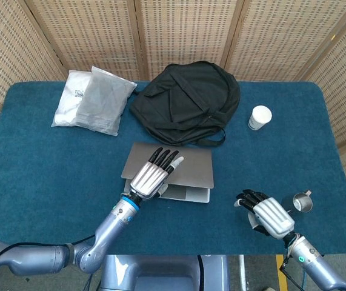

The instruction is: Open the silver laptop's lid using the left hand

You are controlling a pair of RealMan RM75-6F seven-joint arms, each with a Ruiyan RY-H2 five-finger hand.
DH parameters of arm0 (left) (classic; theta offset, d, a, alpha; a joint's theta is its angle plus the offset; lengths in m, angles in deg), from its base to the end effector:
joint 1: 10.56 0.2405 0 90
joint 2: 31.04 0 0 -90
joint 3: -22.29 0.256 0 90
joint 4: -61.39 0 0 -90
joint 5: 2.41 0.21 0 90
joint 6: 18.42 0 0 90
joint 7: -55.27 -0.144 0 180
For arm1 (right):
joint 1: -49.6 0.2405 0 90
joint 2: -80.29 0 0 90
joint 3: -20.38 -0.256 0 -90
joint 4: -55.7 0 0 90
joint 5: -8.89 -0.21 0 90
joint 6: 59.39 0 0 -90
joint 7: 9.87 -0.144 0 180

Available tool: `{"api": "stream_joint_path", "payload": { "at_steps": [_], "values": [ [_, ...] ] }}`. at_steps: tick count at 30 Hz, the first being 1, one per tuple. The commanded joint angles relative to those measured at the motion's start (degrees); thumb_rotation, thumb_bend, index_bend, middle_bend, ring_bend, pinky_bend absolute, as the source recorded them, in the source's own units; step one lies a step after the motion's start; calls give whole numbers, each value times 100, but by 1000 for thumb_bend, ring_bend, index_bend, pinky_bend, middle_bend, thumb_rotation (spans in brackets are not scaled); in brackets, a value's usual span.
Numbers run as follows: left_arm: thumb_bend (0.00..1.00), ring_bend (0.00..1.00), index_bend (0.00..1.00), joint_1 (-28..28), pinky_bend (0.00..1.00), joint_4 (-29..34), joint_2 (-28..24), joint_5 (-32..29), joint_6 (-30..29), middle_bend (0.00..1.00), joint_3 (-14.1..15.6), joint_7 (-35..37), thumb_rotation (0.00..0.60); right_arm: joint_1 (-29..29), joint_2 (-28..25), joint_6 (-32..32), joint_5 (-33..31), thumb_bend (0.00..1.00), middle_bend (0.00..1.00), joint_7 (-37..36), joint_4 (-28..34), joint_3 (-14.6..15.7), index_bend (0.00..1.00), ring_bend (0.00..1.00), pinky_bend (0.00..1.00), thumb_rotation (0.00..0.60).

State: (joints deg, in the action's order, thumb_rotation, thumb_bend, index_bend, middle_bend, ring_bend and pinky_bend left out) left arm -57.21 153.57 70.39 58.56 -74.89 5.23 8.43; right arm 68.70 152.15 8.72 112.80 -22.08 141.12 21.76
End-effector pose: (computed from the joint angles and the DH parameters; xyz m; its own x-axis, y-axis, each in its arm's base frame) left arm -0.0351 0.3080 -0.0626 0.5378 0.1325 0.8326 0.7341 -0.5592 -0.3852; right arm -0.2587 -0.2200 0.0617 0.3650 -0.3249 0.8725 -0.8653 -0.4642 0.1891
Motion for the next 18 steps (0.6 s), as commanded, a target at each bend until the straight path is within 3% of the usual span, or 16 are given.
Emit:
{"api": "stream_joint_path", "payload": {
  "at_steps": [1, 7, 18],
  "values": [
    [467, 0, 0, -62, 0, 30, -82, -78, -28, 0, -15, 19, 600, 271, 253, -357, -163, 892, 255, -3, 38, -68, 299, 168, 260, 600],
    [468, 0, 0, -180, 0, 79, -192, -238, -65, 0, -52, 172, 600, 525, 595, -572, -307, 996, 254, 139, 60, -132, 300, 168, 260, 600],
    [467, 0, 0, -311, 0, 61, -373, -433, -72, 0, 16, 496, 600, 846, 1288, -946, -687, 1000, 221, 778, -215, -232, 300, 166, 260, 600]
  ]
}}
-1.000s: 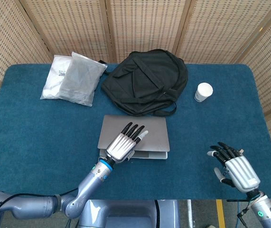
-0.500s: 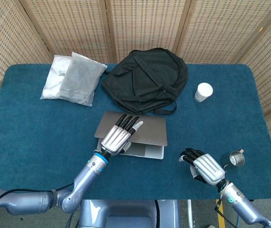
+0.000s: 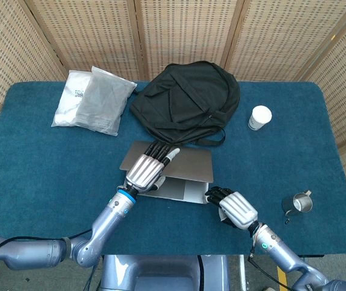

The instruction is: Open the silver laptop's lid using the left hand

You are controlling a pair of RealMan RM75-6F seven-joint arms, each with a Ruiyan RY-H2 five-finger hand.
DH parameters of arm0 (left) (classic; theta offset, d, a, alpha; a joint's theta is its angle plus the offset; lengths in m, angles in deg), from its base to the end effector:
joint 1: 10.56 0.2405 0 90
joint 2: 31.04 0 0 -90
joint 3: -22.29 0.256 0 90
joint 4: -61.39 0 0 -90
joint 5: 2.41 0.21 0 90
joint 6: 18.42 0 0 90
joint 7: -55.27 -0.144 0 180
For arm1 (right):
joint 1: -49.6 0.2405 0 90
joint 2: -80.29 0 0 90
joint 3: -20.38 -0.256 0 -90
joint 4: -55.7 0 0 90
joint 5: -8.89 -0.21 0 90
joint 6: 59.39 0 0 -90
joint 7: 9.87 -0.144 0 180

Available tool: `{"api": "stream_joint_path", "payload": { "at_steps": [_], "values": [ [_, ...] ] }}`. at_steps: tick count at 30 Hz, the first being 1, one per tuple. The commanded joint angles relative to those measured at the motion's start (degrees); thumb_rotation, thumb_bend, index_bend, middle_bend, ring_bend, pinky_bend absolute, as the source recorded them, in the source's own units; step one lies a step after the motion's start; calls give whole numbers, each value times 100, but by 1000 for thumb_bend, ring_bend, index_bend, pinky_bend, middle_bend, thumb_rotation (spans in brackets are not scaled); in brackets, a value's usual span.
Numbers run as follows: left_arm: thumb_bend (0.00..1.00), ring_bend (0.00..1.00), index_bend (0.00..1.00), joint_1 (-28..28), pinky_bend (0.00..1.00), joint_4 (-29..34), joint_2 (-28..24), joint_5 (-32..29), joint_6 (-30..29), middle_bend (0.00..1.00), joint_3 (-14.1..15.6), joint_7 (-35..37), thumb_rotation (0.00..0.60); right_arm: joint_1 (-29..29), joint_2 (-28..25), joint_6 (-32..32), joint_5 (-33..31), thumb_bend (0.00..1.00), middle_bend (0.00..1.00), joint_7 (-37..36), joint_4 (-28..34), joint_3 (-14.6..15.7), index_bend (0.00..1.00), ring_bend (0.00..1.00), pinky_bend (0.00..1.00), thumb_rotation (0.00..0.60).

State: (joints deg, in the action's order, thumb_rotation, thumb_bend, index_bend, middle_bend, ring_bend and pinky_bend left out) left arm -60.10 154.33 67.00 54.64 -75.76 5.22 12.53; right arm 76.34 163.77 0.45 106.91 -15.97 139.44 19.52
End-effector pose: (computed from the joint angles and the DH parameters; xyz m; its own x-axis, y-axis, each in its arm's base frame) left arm -0.0359 0.3234 -0.0481 0.5013 0.1584 0.8506 0.7707 -0.5287 -0.3557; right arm -0.2102 -0.2487 -0.0078 0.3631 -0.3731 0.8538 -0.8435 -0.5208 0.1311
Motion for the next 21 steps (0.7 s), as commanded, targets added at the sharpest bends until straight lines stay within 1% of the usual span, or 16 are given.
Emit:
{"api": "stream_joint_path", "payload": {
  "at_steps": [1, 7, 12, 21],
  "values": [
    [468, 0, 0, -34, 0, -21, -52, -48, 27, 0, 29, 144, 600, 110, 196, -176, -152, 1000, 219, 271, -69, -9, 300, 166, 260, 600],
    [467, 0, 0, -51, 0, -43, -146, -85, 64, 0, 65, 390, 600, 218, 488, -407, -352, 1000, 207, 541, -226, 12, 300, 152, 260, 600],
    [467, 0, 0, -75, 0, -85, -215, -91, 55, 0, 108, 504, 600, 268, 652, -454, -413, 1000, 196, 886, -334, 46, 300, 140, 260, 600],
    [467, 0, 0, -146, 0, -126, -287, -105, 10, 0, 161, 636, 600, 358, 695, -734, -772, 1000, 195, 1339, -219, 77, 300, 139, 260, 600]
  ]
}}
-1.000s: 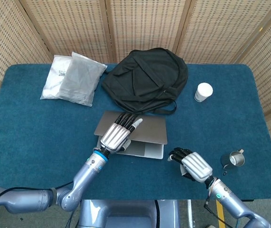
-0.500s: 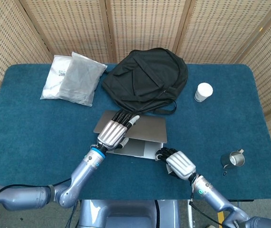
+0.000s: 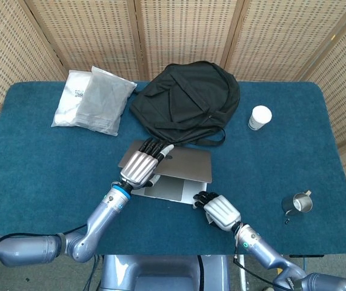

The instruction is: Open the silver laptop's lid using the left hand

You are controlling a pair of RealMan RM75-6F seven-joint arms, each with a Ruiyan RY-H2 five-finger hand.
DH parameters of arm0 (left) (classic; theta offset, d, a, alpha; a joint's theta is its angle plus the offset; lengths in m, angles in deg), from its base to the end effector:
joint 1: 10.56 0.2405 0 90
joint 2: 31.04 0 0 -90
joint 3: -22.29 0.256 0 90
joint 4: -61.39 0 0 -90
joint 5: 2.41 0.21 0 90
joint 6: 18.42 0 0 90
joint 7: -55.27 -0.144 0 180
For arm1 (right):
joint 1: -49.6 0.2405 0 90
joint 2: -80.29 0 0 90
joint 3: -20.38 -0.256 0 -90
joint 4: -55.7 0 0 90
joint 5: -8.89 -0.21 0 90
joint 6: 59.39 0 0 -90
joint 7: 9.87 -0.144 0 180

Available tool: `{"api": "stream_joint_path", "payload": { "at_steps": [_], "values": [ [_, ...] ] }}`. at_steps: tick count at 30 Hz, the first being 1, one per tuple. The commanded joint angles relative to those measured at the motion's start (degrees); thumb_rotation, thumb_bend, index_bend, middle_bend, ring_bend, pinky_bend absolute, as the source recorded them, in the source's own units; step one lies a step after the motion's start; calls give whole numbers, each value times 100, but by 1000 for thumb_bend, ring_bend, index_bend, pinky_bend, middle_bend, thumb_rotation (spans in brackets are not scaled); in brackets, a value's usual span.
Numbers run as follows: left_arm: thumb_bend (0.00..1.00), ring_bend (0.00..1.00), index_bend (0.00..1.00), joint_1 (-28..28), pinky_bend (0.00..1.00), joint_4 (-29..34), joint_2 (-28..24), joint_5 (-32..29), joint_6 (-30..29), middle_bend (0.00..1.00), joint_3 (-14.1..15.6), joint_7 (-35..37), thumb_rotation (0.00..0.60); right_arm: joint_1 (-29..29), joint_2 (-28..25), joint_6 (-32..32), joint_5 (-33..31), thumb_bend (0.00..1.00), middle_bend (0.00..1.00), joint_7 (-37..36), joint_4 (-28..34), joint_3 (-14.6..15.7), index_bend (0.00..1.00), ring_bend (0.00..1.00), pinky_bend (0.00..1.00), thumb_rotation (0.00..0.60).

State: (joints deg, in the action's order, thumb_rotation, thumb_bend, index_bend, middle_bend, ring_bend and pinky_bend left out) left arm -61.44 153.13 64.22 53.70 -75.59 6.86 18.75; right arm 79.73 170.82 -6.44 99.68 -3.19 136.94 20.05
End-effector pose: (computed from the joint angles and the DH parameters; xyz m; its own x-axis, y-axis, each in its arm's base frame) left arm -0.0481 0.3349 -0.0401 0.4738 0.1891 0.8601 0.7978 -0.5056 -0.3283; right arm -0.1983 -0.2499 -0.0551 0.5021 -0.3935 0.7701 -0.7964 -0.5575 0.2344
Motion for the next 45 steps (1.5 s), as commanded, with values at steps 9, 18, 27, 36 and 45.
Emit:
{"api": "stream_joint_path", "payload": {
  "at_steps": [9, 18, 27, 36, 45],
  "values": [
    [468, 0, 0, -197, 0, -206, -96, -81, -109, 0, -5, -225, 600, 33, -91, 19, -110, 1000, 195, 128, 76, 123, 300, 139, 260, 600],
    [467, 0, 0, -488, 0, -689, -41, -490, -71, 0, -158, -546, 600, 85, -118, 36, -113, 1000, 195, 143, 96, 176, 300, 139, 260, 600],
    [467, 0, 0, -805, 0, -1227, -17, -885, 83, 0, -506, -483, 600, 130, -133, 37, -60, 1000, 195, 122, 57, 266, 300, 139, 260, 600],
    [468, 0, 0, -1095, 0, -1624, -36, -1259, 295, 0, -764, -292, 600, 201, -223, 94, 76, 1000, 195, -36, 93, 341, 300, 138, 260, 600],
    [466, 0, 0, -1434, 0, -2302, -63, -1634, 517, 0, -1010, -152, 600, 281, -363, 125, 143, 1000, 195, -146, 146, 364, 300, 138, 260, 600]
  ]
}}
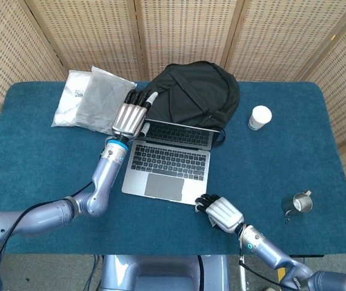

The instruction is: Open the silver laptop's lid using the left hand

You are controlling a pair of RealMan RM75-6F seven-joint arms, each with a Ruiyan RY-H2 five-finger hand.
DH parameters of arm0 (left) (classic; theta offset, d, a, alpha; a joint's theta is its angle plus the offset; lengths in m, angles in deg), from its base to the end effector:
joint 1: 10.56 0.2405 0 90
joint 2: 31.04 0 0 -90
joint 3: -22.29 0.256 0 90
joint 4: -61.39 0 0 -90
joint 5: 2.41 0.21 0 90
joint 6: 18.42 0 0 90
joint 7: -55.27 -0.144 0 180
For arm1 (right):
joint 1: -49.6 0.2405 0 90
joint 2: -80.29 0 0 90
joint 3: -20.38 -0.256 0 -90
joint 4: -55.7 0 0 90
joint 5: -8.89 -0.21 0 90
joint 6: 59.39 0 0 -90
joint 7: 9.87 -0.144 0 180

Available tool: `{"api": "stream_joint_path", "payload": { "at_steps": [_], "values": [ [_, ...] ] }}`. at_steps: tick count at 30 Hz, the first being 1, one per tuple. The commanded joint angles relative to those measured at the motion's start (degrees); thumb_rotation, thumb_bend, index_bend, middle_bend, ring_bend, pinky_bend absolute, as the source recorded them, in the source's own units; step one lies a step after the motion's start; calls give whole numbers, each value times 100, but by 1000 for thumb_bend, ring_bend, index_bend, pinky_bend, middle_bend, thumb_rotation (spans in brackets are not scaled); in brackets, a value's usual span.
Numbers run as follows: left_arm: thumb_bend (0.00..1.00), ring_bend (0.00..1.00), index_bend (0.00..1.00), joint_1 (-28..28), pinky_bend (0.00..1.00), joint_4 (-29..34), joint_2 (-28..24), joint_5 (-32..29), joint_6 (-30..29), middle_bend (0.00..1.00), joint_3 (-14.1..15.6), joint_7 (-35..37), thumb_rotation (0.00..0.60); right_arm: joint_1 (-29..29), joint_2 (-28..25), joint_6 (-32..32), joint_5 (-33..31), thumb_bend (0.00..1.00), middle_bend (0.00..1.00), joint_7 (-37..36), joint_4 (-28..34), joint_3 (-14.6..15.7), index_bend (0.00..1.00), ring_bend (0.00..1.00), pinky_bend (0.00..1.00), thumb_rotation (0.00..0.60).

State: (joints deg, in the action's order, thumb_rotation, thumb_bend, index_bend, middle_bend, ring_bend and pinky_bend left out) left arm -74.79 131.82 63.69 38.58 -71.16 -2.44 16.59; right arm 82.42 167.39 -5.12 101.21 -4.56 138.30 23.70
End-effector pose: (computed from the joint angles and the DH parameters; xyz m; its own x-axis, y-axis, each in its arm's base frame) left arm -0.0263 0.4530 0.0086 0.5073 0.0363 0.8610 0.8285 -0.2955 -0.4757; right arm -0.2014 -0.2485 -0.0430 0.5529 -0.3833 0.7398 -0.7524 -0.6112 0.2456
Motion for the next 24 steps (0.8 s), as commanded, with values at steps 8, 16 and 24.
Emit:
{"api": "stream_joint_path", "payload": {
  "at_steps": [8, 16, 24],
  "values": [
    [465, 0, 0, -278, 0, -812, 54, -556, 277, 0, -94, 12, 600, 66, -77, -12, -15, 1000, 195, -32, 31, -12, 300, 138, 260, 600],
    [466, 0, 0, -322, 0, -1384, 303, -777, 596, 0, -34, 286, 600, 74, -126, -35, -42, 1000, 195, -27, -1, 31, 300, 138, 260, 600],
    [465, 0, 0, -318, 0, -1573, 318, -612, 635, 0, 9, 587, 600, 78, -54, -51, -51, 1000, 195, 11, -73, 74, 300, 138, 260, 600]
  ]
}}
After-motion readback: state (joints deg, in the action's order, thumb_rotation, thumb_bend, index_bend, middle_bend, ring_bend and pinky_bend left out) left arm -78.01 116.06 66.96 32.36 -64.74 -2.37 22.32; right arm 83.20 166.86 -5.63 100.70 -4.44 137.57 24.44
